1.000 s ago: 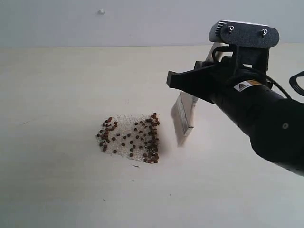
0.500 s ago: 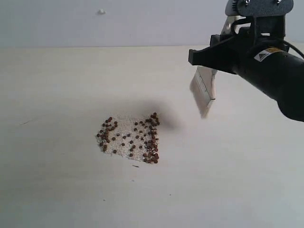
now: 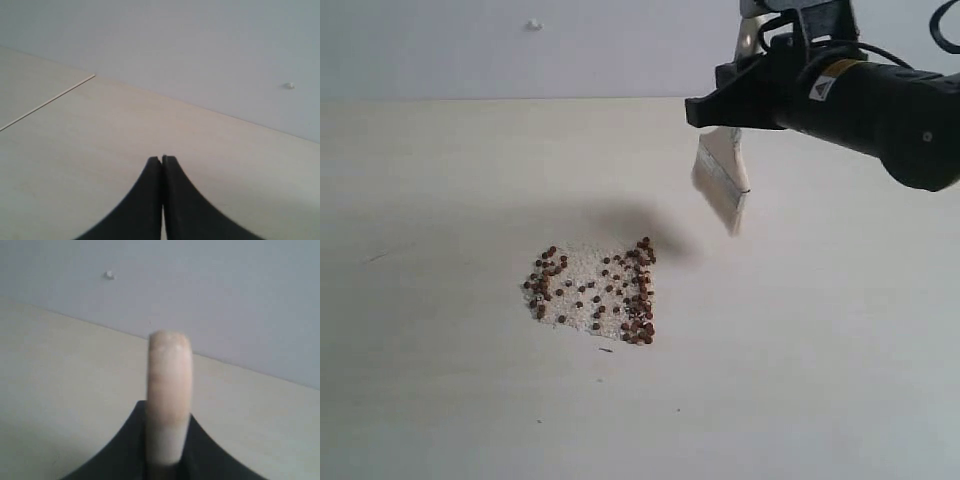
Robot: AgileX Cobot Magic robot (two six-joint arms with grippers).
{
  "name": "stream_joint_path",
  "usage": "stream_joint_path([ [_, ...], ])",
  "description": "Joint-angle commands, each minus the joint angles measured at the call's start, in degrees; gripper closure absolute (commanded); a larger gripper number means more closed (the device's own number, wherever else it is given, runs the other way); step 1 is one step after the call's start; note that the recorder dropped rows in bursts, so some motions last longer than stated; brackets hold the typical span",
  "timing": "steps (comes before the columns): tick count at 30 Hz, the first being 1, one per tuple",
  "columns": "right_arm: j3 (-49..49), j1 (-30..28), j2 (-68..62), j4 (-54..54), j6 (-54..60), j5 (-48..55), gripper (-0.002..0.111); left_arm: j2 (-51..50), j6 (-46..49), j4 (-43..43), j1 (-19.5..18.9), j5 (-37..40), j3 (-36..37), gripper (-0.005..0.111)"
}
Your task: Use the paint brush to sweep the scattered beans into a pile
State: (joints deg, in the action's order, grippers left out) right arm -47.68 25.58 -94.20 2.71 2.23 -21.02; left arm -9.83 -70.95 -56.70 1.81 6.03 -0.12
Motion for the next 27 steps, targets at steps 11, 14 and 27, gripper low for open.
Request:
stream_joint_path([
  [11, -2.7, -0.3, -8.6, -19.5, -13.0, -9.5, 0.108, 0.4, 0.4, 0.4, -0.1, 0.4, 0.1, 0.107],
  [14, -2.7, -0.3, -10.0, -19.5, -12.9, -9.9, 0.108, 0.4, 0.4, 0.4, -0.1, 0.4, 0.1, 0.107],
  [27, -2.7, -0.3, -12.0, -27.4, -20.7, -10.0, 0.108, 0.4, 0.3, 0.4, -0.1, 0.4, 0.1, 0.107],
])
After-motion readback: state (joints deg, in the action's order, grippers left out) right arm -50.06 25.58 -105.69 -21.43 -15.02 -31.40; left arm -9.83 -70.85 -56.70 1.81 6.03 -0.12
